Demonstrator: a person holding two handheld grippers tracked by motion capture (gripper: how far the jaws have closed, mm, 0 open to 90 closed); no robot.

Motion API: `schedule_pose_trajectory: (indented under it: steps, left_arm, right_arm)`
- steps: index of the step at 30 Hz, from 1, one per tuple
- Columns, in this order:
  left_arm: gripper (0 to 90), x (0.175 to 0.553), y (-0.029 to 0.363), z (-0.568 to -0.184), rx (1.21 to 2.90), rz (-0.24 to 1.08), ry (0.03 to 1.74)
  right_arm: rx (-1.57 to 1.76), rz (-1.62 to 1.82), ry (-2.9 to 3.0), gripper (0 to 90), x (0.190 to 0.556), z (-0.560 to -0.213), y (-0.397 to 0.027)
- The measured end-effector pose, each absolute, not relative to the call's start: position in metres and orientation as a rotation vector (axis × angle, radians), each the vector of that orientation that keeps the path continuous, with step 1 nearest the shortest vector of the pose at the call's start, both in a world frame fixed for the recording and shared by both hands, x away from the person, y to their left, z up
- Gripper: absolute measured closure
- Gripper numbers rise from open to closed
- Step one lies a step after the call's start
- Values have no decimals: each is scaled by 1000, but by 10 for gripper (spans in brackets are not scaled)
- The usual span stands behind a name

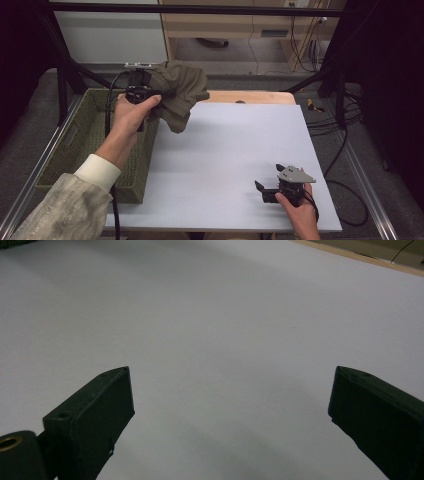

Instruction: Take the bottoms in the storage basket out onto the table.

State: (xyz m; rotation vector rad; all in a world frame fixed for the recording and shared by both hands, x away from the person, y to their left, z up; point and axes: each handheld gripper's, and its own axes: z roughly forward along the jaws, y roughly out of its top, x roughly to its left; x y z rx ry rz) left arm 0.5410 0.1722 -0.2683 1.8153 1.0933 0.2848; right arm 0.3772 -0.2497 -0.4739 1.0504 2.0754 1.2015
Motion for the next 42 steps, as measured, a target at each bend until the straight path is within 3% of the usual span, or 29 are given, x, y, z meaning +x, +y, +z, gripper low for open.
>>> schedule_pose_trajectory:
  steps: [42]
  left_arm:
    - [740,543,124,-311,1895,198,1065]
  right_arm:
    - [1045,1201,2079,47,377,-474,-250]
